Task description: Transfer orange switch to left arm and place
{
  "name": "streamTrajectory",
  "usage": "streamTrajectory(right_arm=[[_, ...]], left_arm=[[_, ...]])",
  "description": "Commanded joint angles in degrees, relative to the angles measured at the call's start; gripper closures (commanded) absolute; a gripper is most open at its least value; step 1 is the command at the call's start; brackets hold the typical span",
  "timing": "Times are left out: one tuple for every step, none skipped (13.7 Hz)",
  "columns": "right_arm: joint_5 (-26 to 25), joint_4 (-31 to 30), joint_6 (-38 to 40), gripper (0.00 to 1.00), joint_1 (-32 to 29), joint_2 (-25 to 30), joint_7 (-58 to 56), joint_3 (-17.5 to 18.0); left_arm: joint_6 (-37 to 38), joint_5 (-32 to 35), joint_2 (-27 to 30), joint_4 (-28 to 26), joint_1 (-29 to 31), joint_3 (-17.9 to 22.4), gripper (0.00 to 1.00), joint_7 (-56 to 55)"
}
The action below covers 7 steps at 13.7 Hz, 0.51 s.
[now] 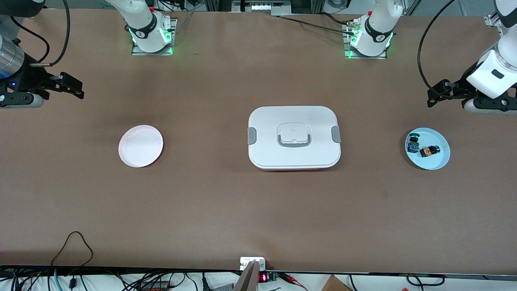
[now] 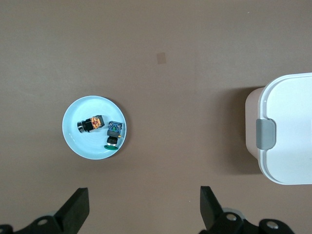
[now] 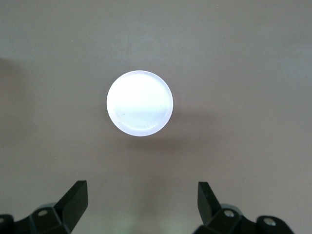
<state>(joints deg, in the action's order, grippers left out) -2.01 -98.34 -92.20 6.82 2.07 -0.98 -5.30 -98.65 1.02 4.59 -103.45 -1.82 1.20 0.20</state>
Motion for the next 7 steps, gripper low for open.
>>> streamTrajectory(right_arm=[[0.17, -1.15, -0.43, 0.00, -0.32, 1.09, 0.63, 0.12], [0.17, -1.15, -0.52, 0.00, -0.32, 1.09, 0.63, 0.12], [0.17, -1.15, -0.43, 0.00, -0.23, 1.09, 0.63, 0.12], [0.08, -1.15, -0.43, 0.00, -0.23, 1.18, 0.63, 0.12], [0.08, -1.15, -0.43, 0.00, -0.32, 1.09, 0.63, 0.12], [0.17, -1.15, -0.52, 0.00, -0.32, 1.09, 0.63, 0.12], [0.17, -1.15, -0.52, 0.00, -0.32, 1.09, 0.63, 0.12]], left_arm=[[2.13, -1.11, -3.08, 5.08, 1.12, -1.03, 0.00, 1.11], [2.49, -0.67, -4.14, 6.49, 1.12, -1.03, 0.00, 1.03], [2.41, -0.67, -4.15, 7.81, 1.12, -1.03, 0.00, 0.94], [2.40, -0.67, -4.24, 8.35, 1.03, -1.03, 0.00, 0.85], [2.40, -1.19, -4.15, 8.35, 1.03, -1.03, 0.00, 0.77], [2.49, -1.20, -4.15, 8.35, 1.12, -0.94, 0.00, 0.77], [2.67, -0.67, -4.24, 8.61, 1.03, -1.03, 0.00, 0.42]])
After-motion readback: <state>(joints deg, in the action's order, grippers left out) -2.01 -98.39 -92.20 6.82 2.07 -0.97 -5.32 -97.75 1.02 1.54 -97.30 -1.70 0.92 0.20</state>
